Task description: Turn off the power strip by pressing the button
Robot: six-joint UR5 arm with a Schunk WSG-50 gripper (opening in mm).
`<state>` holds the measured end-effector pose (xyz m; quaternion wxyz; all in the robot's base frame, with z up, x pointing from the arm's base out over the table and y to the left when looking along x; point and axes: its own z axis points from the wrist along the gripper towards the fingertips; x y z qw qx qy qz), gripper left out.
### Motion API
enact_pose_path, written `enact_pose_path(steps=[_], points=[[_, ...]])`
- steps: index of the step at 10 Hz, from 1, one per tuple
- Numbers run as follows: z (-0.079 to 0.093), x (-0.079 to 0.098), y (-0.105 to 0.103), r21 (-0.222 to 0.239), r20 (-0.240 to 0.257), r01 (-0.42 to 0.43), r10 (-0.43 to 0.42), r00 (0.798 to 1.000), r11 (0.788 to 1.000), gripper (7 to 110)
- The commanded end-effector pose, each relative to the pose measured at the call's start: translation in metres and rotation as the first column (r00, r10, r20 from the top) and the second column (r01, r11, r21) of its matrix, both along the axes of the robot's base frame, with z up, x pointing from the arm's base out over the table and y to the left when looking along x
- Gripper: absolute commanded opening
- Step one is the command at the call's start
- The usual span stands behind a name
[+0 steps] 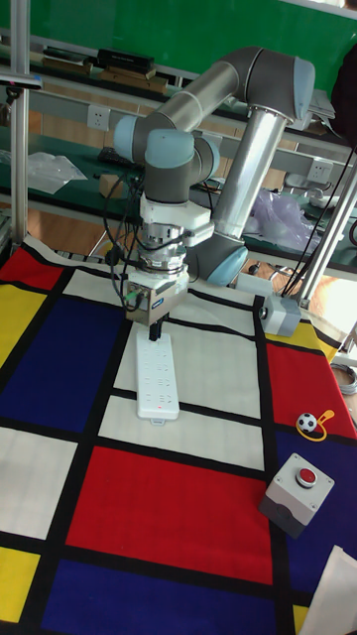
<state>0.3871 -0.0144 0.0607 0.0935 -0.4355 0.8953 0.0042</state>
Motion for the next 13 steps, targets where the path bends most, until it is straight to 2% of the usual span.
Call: enact_pose_path(steps=[1, 2, 3, 4, 5, 6, 7, 8, 9, 10, 11, 12, 13], points=[[0.016, -0.006, -0.008, 0.059, -0.076, 0.426, -0.422, 0.903, 0.903, 7], [0.022, 0.027, -0.015, 0.083, 0.032, 0.384, -0.388, 0.921, 0.919, 7], [0.030, 0.054, -0.028, 0.080, 0.140, 0.419, -0.427, 0.894, 0.904, 7], [0.031, 0.062, -0.035, 0.088, 0.161, 0.490, -0.498, 0.852, 0.867, 7], [0.032, 0.058, -0.015, 0.161, 0.069, 0.422, -0.437, 0.897, 0.892, 7], [0.030, 0.054, -0.013, 0.167, 0.021, 0.309, -0.317, 0.948, 0.936, 7], [0.030, 0.052, -0.008, 0.200, -0.018, 0.341, -0.345, 0.939, 0.919, 7], [0.034, 0.062, -0.004, 0.242, -0.006, 0.376, -0.386, 0.923, 0.895, 7], [0.032, 0.065, -0.029, 0.155, 0.049, 0.397, -0.408, 0.912, 0.905, 7], [0.032, 0.069, -0.034, 0.139, 0.065, 0.420, -0.432, 0.900, 0.897, 7], [0.031, 0.068, -0.038, 0.133, 0.061, 0.469, -0.479, 0.876, 0.873, 7], [0.033, 0.071, -0.046, 0.125, 0.076, 0.524, -0.535, 0.841, 0.842, 7], [0.039, 0.080, -0.044, 0.174, 0.088, 0.608, -0.627, 0.774, 0.775, 7]])
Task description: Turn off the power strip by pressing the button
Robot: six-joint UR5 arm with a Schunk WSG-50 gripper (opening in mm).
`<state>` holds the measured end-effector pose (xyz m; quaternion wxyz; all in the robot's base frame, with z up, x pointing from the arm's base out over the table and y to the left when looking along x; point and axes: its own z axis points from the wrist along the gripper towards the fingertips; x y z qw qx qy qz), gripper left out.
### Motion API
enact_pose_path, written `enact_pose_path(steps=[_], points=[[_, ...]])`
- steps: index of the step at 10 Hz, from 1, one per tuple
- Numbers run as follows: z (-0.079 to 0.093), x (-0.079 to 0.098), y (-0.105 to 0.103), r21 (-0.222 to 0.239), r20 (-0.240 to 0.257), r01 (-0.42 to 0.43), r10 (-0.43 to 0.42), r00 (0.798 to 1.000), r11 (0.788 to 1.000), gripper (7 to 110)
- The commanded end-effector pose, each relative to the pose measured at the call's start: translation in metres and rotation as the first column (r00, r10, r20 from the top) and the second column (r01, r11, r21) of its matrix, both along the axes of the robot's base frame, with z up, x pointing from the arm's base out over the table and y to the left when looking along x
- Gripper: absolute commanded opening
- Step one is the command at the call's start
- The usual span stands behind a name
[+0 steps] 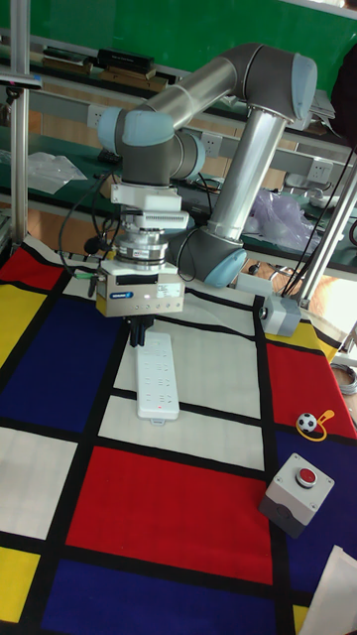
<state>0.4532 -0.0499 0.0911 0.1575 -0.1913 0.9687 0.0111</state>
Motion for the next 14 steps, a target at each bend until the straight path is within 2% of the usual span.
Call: enact_pose_path(steps=[1, 3, 4, 5, 6, 7, 8, 9, 10, 11, 12, 13, 14], points=[[0.012, 0.015, -0.012, 0.014, 0.057, 0.217, -0.217, 0.974, 0.976, 7], [0.016, 0.016, -0.001, 0.050, 0.050, 0.272, -0.275, 0.960, 0.961, 7], [0.019, 0.020, 0.018, 0.110, 0.052, 0.239, -0.246, 0.968, 0.965, 7], [0.020, 0.020, 0.029, 0.150, 0.041, 0.232, -0.240, 0.970, 0.961, 7], [0.017, 0.008, 0.032, 0.155, -0.010, 0.239, -0.241, 0.970, 0.959, 7], [0.015, 0.002, 0.028, 0.140, -0.032, 0.268, -0.266, 0.963, 0.953, 7], [0.014, 0.010, 0.014, 0.095, 0.003, 0.305, -0.306, 0.952, 0.948, 7], [0.015, 0.017, 0.009, 0.084, 0.033, 0.320, -0.324, 0.946, 0.944, 7], [0.016, 0.018, 0.009, 0.084, 0.036, 0.324, -0.328, 0.944, 0.942, 7], [0.017, 0.019, 0.009, 0.088, 0.040, 0.310, -0.314, 0.948, 0.947, 7], [0.018, 0.019, 0.017, 0.110, 0.033, 0.250, -0.255, 0.966, 0.962, 7], [0.018, 0.020, 0.031, 0.157, 0.025, 0.183, -0.190, 0.982, 0.970, 7], [0.017, 0.025, 0.029, 0.167, 0.028, 0.217, -0.225, 0.974, 0.962, 7]])
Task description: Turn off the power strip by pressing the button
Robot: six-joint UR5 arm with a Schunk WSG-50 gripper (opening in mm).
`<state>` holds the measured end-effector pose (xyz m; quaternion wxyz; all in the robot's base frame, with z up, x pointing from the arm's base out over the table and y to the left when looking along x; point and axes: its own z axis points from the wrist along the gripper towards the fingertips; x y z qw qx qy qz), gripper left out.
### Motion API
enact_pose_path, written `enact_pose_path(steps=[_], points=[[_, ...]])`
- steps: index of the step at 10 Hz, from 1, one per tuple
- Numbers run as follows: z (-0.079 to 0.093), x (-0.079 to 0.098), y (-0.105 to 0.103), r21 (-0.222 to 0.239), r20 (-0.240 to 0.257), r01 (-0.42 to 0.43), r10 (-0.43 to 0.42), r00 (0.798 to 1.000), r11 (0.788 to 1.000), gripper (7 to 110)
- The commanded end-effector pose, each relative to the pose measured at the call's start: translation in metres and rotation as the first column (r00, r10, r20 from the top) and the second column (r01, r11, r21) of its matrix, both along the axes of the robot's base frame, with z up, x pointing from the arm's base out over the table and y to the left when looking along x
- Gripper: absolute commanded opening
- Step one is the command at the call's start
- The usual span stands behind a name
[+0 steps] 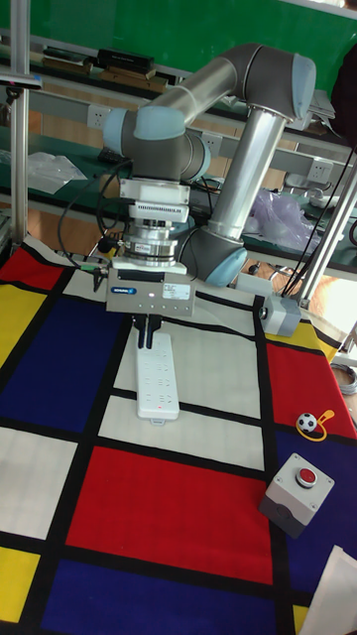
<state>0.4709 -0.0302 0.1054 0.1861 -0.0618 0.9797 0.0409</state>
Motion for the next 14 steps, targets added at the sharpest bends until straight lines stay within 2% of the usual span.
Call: enact_pose_path(steps=[1, 2, 3, 5, 6, 9, 11, 12, 13, 14], points=[[0.002, 0.008, -0.009, -0.015, 0.013, 0.048, -0.048, 0.999, 0.999, 7], [0.002, 0.006, -0.016, -0.055, 0.002, 0.091, -0.091, 0.996, 0.994, 7], [0.003, 0.011, -0.012, -0.041, 0.020, 0.081, -0.080, 0.997, 0.996, 7], [0.005, 0.013, -0.014, -0.044, 0.022, 0.022, -0.021, 1.000, 0.999, 7], [0.004, 0.012, -0.016, -0.067, 0.022, -0.008, 0.009, 1.000, 0.998, 7], [-0.007, 0.002, -0.007, -0.052, -0.054, 0.005, -0.007, 0.999, 0.999, 7], [-0.012, 0.007, 0.003, -0.043, -0.055, -0.004, 0.002, 0.998, 0.999, 7], [-0.012, -0.002, 0.006, -0.029, -0.084, 0.012, -0.014, 0.996, 0.999, 7], [-0.015, -0.011, 0.003, -0.031, -0.127, 0.045, -0.049, 0.991, 0.998, 7], [-0.021, -0.007, -0.004, -0.044, -0.133, 0.049, -0.054, 0.990, 0.998, 7]])
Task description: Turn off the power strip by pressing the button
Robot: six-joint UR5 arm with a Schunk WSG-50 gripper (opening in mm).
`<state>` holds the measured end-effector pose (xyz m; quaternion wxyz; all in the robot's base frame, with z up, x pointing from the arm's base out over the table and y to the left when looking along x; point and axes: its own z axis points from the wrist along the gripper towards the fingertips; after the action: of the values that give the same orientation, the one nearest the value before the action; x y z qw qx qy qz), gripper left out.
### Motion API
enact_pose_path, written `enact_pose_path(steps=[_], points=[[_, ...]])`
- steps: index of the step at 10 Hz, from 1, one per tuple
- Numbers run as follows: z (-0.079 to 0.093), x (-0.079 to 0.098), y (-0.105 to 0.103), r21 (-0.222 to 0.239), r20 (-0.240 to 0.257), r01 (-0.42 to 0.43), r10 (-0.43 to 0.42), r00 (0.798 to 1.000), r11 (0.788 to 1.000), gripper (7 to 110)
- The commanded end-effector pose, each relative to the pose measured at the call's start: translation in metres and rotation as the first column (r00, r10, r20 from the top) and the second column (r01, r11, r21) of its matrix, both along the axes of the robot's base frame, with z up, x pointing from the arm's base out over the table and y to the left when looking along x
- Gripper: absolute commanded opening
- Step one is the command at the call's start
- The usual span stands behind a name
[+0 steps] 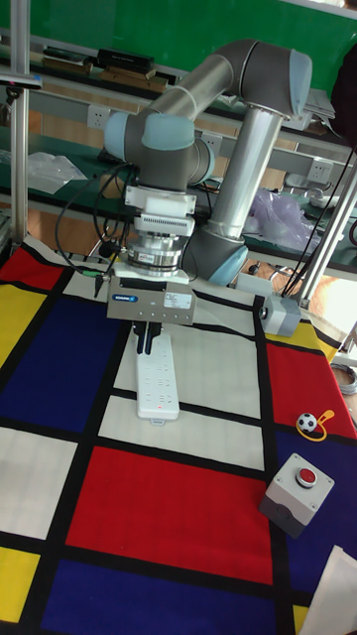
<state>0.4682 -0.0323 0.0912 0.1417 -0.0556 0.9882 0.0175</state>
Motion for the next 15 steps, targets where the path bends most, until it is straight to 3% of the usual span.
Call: enact_pose_path(steps=[1, 2, 4, 5, 6, 7, 8, 10, 11, 12, 15], points=[[-0.008, 0.006, -0.013, -0.020, -0.018, 0.020, -0.020, 1.000, 1.000, 7], [-0.008, 0.002, -0.021, -0.056, -0.030, 0.005, -0.006, 1.000, 0.998, 7], [-0.010, 0.002, -0.022, -0.056, -0.035, -0.019, 0.017, 0.999, 0.998, 7], [-0.006, 0.013, -0.016, -0.033, 0.018, -0.026, 0.026, 1.000, 0.999, 7], [0.009, 0.021, -0.022, -0.056, 0.080, -0.034, 0.038, 0.996, 0.998, 7], [0.019, 0.022, -0.036, -0.092, 0.105, -0.028, 0.038, 0.994, 0.995, 7], [0.021, 0.017, -0.045, -0.104, 0.082, -0.039, 0.048, 0.995, 0.994, 7], [0.026, 0.031, -0.032, -0.077, 0.139, -0.005, 0.016, 0.990, 0.997, 7], [0.026, 0.033, -0.033, -0.075, 0.144, 0.015, -0.004, 0.990, 0.997, 7], [0.024, 0.035, -0.047, -0.113, 0.146, 0.034, -0.017, 0.989, 0.993, 7], [0.013, 0.062, -0.045, -0.116, 0.205, 0.017, 0.007, 0.979, 0.993, 7]])
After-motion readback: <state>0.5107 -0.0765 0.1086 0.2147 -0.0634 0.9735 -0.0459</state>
